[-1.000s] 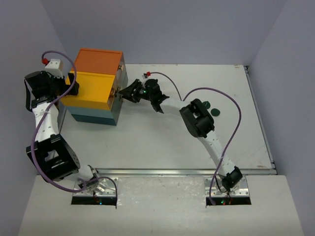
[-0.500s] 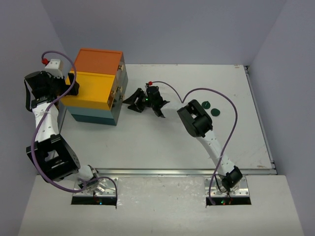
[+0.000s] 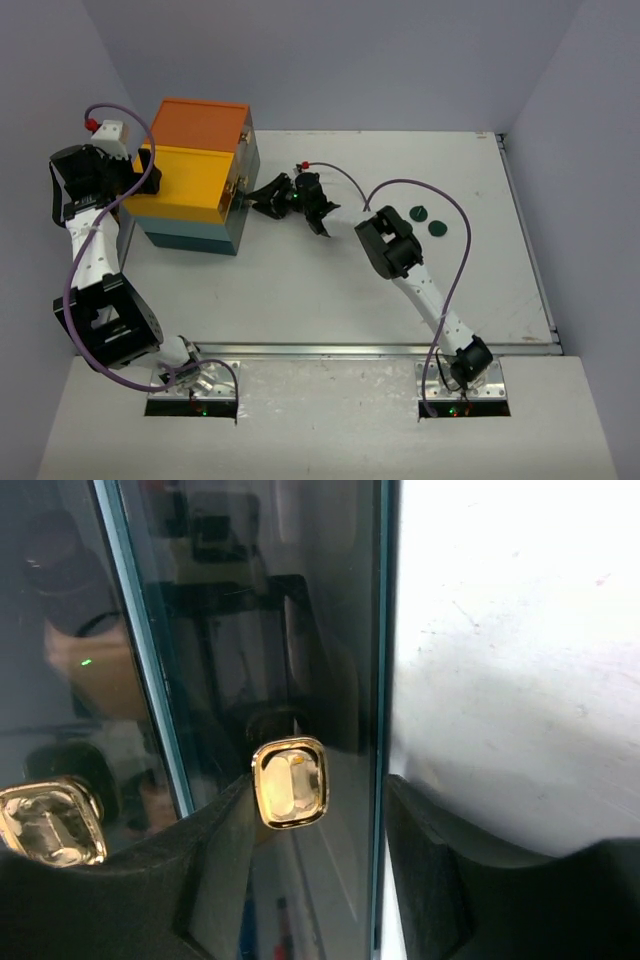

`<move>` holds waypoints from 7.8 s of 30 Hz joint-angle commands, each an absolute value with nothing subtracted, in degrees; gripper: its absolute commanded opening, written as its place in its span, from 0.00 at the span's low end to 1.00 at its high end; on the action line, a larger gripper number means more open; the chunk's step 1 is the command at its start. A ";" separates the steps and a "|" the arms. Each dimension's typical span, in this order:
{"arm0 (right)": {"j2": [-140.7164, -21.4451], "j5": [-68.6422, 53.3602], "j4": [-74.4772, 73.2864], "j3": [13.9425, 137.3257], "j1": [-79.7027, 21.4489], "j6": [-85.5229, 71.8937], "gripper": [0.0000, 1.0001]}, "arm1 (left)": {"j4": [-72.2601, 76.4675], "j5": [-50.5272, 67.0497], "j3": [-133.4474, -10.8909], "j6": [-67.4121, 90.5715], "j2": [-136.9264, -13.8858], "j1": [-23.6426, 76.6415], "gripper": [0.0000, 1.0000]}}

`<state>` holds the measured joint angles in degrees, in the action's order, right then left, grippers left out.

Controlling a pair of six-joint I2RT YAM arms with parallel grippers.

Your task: Organize the makeup

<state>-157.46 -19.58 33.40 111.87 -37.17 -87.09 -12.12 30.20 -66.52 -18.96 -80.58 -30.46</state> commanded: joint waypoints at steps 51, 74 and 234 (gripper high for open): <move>-114.22 -21.20 6.11 74.26 -23.64 -45.81 0.63 | -20.41 27.27 -63.50 -20.61 -80.00 -28.65 0.92; -107.43 20.64 -25.84 72.80 -16.78 -22.84 0.50 | -21.01 26.80 -62.49 -22.24 -77.79 -28.65 0.93; -127.42 -6.85 -9.82 110.03 -42.20 -25.83 0.60 | -19.86 21.99 -61.79 -24.47 -74.44 -28.74 0.97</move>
<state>-133.15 -6.66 -8.75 108.77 -42.69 -28.65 -13.80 23.64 -63.29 -22.43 -74.94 -28.75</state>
